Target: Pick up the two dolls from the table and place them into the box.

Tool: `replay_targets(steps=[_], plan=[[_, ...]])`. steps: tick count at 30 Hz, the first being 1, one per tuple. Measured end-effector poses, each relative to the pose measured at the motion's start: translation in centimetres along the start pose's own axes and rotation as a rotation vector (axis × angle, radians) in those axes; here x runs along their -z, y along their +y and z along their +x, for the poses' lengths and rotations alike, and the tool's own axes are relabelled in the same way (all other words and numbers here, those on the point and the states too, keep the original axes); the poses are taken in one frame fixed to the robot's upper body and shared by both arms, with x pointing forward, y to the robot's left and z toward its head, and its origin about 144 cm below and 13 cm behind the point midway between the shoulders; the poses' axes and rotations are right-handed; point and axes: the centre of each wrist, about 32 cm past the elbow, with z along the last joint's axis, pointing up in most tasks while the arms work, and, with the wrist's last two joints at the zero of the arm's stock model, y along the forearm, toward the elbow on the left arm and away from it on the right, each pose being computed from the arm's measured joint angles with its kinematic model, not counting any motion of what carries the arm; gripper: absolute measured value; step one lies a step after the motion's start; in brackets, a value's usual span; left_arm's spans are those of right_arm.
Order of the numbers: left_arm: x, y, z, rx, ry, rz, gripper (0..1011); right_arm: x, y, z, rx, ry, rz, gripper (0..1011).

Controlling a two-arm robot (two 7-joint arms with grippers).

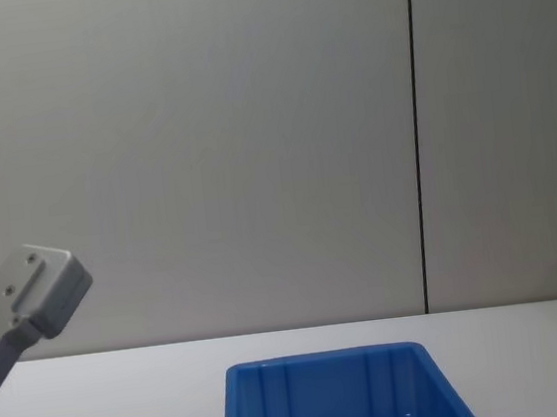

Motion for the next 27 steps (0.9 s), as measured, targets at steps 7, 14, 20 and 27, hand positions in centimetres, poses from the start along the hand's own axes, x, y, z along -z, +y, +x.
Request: replay_targets(steps=[7, 14, 20, 27], plan=[[-0.16, -0.52, 0.12, 0.004, 0.008, 0.005, 1001, 0.00, 0.00, 0.00, 0.000, 0.000, 0.000, 1001], [-0.09, -0.49, 0.07, 0.007, 0.008, 0.009, 1001, 0.00, 0.00, 0.00, 0.000, 0.000, 0.000, 1001], [-0.04, -0.28, -0.03, 0.008, 0.007, 0.012, 1001, 0.00, 0.00, 0.00, 0.000, 0.000, 0.000, 1001], [-0.02, -0.13, -0.10, 0.008, 0.006, 0.014, 1001, 0.00, 0.00, 0.00, 0.000, 0.000, 0.000, 1001]])
